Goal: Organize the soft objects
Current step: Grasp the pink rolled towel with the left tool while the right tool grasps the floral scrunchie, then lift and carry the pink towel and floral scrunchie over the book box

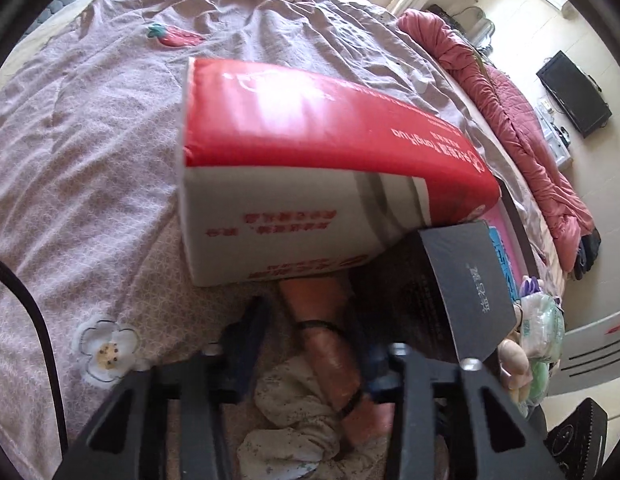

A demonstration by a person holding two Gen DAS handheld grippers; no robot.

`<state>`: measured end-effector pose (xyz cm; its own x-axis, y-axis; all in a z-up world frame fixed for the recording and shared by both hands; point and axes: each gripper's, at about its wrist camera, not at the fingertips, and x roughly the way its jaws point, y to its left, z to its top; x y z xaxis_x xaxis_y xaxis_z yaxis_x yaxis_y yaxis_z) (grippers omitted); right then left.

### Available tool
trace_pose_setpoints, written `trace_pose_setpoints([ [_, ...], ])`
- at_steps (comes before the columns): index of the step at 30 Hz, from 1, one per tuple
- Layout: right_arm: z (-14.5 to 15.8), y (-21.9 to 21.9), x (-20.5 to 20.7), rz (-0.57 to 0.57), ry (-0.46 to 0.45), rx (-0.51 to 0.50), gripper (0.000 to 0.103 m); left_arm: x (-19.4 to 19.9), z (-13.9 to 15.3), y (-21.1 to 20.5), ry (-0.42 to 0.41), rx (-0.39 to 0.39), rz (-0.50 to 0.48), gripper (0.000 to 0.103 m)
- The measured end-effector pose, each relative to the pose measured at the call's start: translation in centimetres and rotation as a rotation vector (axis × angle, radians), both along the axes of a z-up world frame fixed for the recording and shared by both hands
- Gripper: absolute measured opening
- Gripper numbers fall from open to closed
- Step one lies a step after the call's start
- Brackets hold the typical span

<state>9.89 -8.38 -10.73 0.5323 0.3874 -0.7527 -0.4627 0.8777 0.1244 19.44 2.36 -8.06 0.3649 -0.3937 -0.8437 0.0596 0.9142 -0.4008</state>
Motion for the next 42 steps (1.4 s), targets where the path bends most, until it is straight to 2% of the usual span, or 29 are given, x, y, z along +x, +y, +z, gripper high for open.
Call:
trace_pose_setpoints([
  [2, -0.3, 0.1, 0.2, 0.007, 0.011, 0.001, 0.08, 0.0, 0.0, -0.3, -0.006, 0.003, -0.01, 0.026],
  [4, -0.5, 0.2, 0.5, 0.013, 0.012, -0.011, 0.073, -0.1, 0.1, -0.4, -0.018, 0.0, -0.018, 0.021],
  [9, -0.1, 0.0, 0.9, 0.072, 0.028, -0.007, 0.041, -0.7, 0.6, -0.1, -0.024, -0.035, -0.021, 0.016],
  [12, 0.4, -0.3, 0.7, 0.109, 0.047, 0.001, 0.028, -1.7, 1.2, 0.7, -0.032, -0.051, 0.0, 0.015],
  [14, 0.8, -0.7, 0.6, 0.125, 0.056, 0.006, 0.024, -2.5, 1.9, 1.4, -0.047, -0.052, 0.018, 0.015],
  [21, 2.0, -2.0, 0.6, 0.146, 0.072, 0.032, 0.019, -5.3, 4.8, 3.7, -0.104, -0.034, 0.096, 0.015],
  [27, 5.4, -3.4, -0.6, 0.143, -0.008, 0.041, 0.019, -7.5, 7.4, 3.9, -0.156, -0.028, 0.128, 0.015],
  [34, 10.8, -7.2, -1.7, 0.075, -0.117, 0.094, 0.019, -9.2, 11.0, 0.5, -0.217, -0.03, 0.081, 0.015],
  [42, 15.5, -15.1, -2.5, -0.078, -0.253, 0.091, 0.019, -9.6, 13.2, -5.8, -0.236, -0.051, -0.024, 0.015],
])
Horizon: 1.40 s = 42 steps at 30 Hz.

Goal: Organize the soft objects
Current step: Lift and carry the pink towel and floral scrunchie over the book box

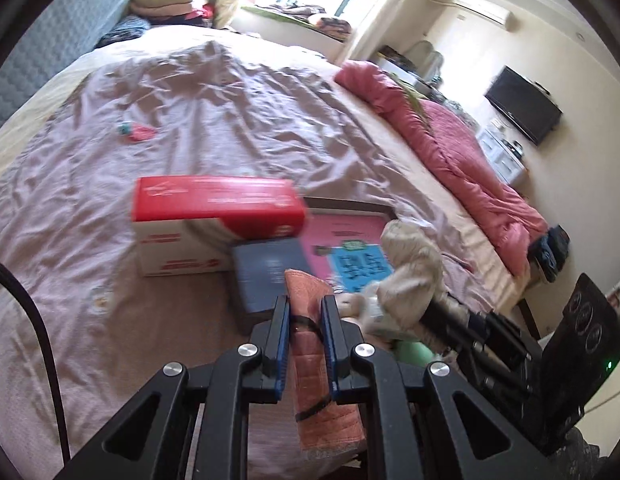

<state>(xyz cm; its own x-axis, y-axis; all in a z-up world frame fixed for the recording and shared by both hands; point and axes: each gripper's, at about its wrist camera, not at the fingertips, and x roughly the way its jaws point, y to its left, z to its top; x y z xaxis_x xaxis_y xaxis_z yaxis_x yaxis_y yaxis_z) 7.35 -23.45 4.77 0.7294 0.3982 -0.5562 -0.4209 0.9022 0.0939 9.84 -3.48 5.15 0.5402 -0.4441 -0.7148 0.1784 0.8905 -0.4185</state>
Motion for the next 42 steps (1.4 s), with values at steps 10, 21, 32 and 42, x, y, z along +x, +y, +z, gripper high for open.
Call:
trace_pose_setpoints([
  [10, 1.4, -7.5, -0.7, -0.143, -0.047, 0.05, 0.019, 0.6, 1.5, -8.2, -0.036, 0.004, -0.113, 0.015],
  [21, 1.2, -10.2, -0.9, -0.201, -0.029, 0.075, 0.019, 0.8, 1.5, -13.9, -0.099, 0.122, -0.149, 0.015],
  [32, -1.5, -11.6, 0.5, -0.226, 0.076, 0.087, 0.02, 1.6, -2.1, -16.4, -0.053, 0.2, -0.18, 0.015],
  [42, -4.0, -11.6, 1.7, -0.204, 0.171, 0.102, 0.022, 2.2, -4.1, -15.8, -0.011, 0.157, -0.173, 0.016],
])
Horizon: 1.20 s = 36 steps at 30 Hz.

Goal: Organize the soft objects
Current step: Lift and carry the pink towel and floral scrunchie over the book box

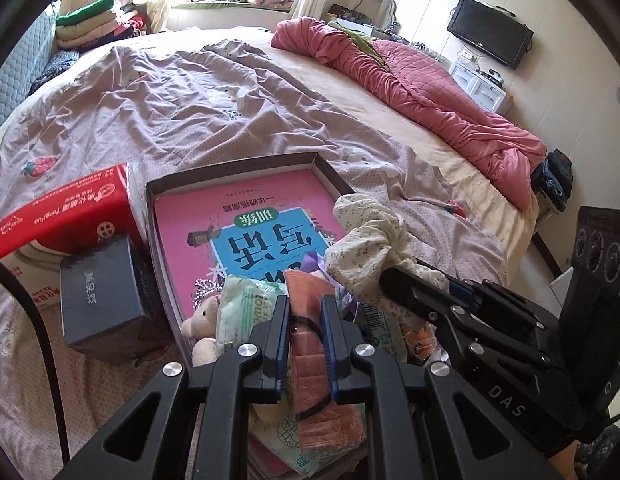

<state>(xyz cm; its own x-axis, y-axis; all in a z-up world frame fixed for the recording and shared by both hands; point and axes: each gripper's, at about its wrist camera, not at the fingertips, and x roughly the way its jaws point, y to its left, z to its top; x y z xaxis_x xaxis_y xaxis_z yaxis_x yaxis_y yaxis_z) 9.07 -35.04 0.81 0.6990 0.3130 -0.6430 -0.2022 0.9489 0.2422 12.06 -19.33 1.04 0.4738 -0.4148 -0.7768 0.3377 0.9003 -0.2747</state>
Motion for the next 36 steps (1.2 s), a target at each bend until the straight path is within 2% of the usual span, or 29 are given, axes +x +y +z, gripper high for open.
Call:
trace_pose_setpoints([
  [7, -0.8, 0.9, 0.4, 0.035, 0.022, -0.017, 0.026, -0.4, -0.9, 0.9, 0.003, -0.022, 0.01, 0.017],
  [9, -1.0, 1.2, 0.4, 0.045, 0.023, -0.027, 0.03, -0.2, -1.2, 1.0, 0.015, -0.038, 0.017, 0.017],
  [11, -0.9, 1.3, 0.3, 0.048, 0.014, -0.027, 0.038, 0.1, -1.2, 1.1, 0.013, -0.047, 0.02, 0.017],
  [14, -0.6, 1.2, 0.2, 0.043, -0.005, -0.016, 0.041, 0.4, -1.3, 1.1, 0.014, -0.046, 0.022, 0.017],
  [21, 0.2, 0.5, -0.3, 0.016, -0.048, 0.015, 0.057, 0.2, -1.4, 1.2, 0.012, -0.044, 0.026, 0.018],
  [29, 0.0, 0.0, 0.0, -0.019, -0.03, 0.014, 0.062, 0.4, -1.5, 0.8, 0.014, -0.02, 0.024, 0.018],
  [32, 0.0, -0.4, 0.1, -0.044, -0.031, 0.003, 0.069, 0.4, -1.5, 0.8, 0.014, -0.015, 0.026, 0.019],
  [36, -0.4, -0.7, 0.3, -0.063, -0.014, -0.01, 0.07, 0.5, -1.6, 0.9, 0.013, -0.01, 0.029, 0.021],
])
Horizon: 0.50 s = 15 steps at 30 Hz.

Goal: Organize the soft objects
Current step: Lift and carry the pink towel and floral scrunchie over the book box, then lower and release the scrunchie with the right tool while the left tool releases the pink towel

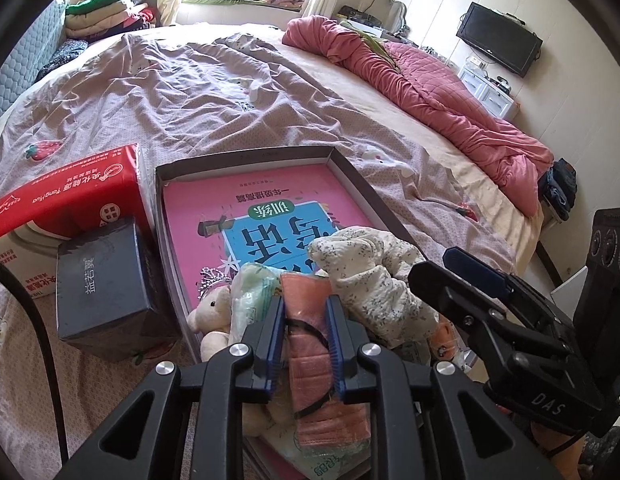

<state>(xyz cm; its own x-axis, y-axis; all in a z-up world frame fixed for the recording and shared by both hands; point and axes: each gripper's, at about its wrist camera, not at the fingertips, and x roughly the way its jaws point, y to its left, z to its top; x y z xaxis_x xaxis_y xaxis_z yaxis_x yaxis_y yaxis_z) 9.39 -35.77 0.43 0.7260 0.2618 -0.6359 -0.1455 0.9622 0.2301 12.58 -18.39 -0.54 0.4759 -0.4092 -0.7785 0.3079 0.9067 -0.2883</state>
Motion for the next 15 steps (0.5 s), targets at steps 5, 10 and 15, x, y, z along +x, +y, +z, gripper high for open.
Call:
trace_pose_setpoints([
  [5, -0.19, 0.06, 0.11, -0.004, 0.011, -0.019, 0.071, 0.21, -0.11, 0.02, 0.001, 0.002, 0.006, 0.021],
  [10, -0.47, 0.42, 0.25, 0.006, 0.023, -0.041, 0.071, 0.25, -0.12, 0.15, -0.006, 0.008, 0.01, 0.021],
  [15, -0.97, 0.76, 0.55, 0.012, 0.042, -0.07, 0.071, 0.51, -0.3, 0.08, -0.002, 0.005, 0.013, 0.021],
])
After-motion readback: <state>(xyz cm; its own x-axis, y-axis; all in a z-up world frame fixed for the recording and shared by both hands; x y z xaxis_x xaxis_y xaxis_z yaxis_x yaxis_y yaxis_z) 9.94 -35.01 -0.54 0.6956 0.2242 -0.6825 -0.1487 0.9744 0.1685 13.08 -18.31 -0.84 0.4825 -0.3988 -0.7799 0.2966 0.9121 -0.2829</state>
